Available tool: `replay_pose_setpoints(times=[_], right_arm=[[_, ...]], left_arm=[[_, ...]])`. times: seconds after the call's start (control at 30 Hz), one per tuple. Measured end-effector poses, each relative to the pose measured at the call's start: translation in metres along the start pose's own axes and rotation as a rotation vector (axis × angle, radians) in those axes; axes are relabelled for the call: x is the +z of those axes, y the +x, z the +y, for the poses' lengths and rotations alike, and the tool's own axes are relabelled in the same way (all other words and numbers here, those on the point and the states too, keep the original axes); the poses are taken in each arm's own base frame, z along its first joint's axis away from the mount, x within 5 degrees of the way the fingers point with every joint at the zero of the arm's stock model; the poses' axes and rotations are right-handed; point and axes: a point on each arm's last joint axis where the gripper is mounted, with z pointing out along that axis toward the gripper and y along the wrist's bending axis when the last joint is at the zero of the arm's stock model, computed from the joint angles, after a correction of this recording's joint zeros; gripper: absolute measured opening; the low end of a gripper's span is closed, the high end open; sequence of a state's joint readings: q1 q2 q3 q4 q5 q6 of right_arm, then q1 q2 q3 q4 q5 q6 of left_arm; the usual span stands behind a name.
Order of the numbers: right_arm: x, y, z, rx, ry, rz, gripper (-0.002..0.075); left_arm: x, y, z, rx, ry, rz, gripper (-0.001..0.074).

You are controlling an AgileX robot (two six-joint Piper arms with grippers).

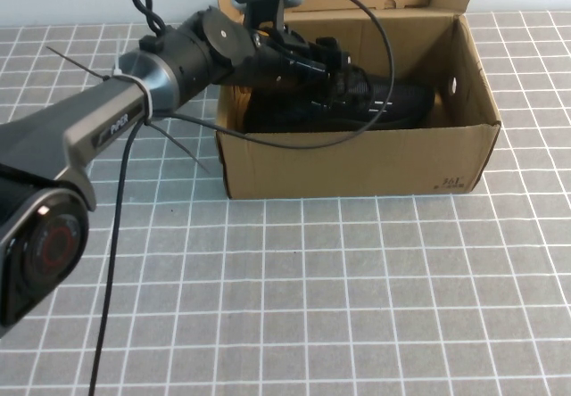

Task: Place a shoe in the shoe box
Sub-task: Adjust the shoe

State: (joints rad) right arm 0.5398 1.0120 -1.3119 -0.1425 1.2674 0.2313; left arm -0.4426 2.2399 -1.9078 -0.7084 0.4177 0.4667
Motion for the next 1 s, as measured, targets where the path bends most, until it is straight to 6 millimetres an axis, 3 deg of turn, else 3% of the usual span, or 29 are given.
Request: replay_pose_setpoints(times=[0.27, 0.63, 1.0], right_arm=[[0.0000, 0.0000, 0.0000, 0.000, 0.000, 0.000, -0.0016], [0.0000, 0.0000, 0.0000, -0.004, 0.000, 0.000, -0.0016], [0.0000, 0.0000, 0.0001, -0.004, -0.002, 0.000, -0.0016]], left_arm=[[0.0095, 0.0051, 0.0066, -0.006, -0.027, -0.025, 0.0423], [0.0093, 0.0014, 0.0076, -0.029, -0.037, -0.066, 0.0046], [0.0090, -0.0025, 0.0025, -0.103, 0.023, -0.107, 0.0006]])
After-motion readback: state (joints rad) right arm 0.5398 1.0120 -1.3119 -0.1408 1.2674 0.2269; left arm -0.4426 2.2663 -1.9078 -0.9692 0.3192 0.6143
